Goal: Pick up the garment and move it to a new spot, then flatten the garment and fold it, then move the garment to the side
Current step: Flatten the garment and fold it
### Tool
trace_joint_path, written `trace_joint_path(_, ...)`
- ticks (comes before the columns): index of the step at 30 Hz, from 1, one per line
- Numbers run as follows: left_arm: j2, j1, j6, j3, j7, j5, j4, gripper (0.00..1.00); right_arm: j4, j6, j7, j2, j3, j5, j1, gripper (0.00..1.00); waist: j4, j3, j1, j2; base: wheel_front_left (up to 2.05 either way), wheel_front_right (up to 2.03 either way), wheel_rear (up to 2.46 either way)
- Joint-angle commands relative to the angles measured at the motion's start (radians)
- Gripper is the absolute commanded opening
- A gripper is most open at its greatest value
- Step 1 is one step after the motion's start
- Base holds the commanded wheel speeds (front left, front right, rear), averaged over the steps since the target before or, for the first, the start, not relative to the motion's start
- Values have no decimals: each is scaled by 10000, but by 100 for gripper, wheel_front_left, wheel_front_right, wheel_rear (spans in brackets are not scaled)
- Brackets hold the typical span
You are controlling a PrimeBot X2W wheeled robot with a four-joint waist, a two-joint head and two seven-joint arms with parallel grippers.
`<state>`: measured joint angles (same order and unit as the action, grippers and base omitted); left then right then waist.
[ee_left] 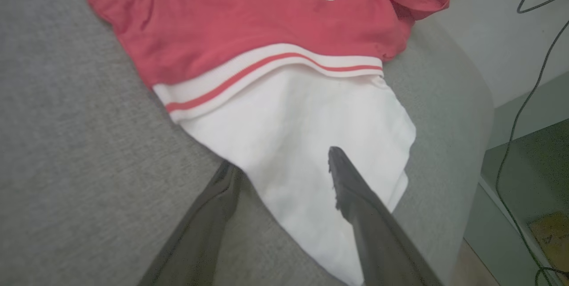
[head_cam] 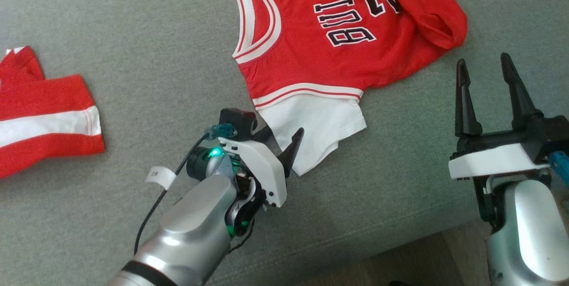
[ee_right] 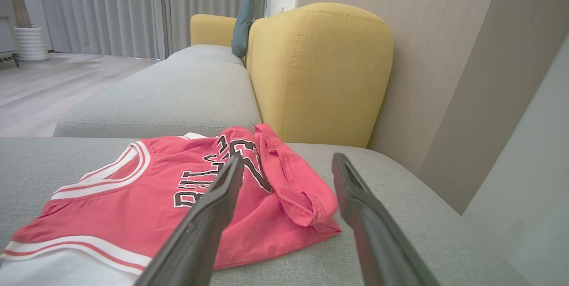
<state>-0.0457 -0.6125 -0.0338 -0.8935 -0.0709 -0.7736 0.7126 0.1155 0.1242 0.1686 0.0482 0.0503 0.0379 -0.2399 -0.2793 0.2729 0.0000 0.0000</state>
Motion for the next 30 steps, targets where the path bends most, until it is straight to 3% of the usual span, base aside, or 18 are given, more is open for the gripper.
trace_joint_path(1,-45,-334,90,78,-100,-274,-131,50,-292,65,138,21,-159,-34,-350,100,-43,38,0,0,0,0,0)
trace_joint_path(2,-45,-334,90,78,-100,-274,-131,50,-292,65,138,21,-159,-34,-350,100,-43,38,0,0,0,0,0)
trace_joint_path(3,-45,-374,116,17,-208,-378,-129,0,-281,65,147,21,-144,-28,-354,100,-49,53,0,0,0,0,0)
trace_joint_path(10,-45,-703,-111,152,-1412,-970,38,0,-103,65,142,20,60,144,-298,100,289,-114,0,0,0,0,0)
trace_joint_path(15,-76,-670,-242,969,-1880,-1048,217,0,91,65,1,20,139,308,-236,100,918,-543,0,0,0,0,0)
trace_joint_path(23,-337,343,-321,2866,-1906,109,-983,0,485,65,-256,20,135,513,27,100,1697,-1068,0,0,0,0,0)
trace_joint_path(30,-284,1487,-172,3585,-1908,890,-1551,0,944,65,-390,20,90,580,338,100,2026,-1332,0,0,0,0,0)
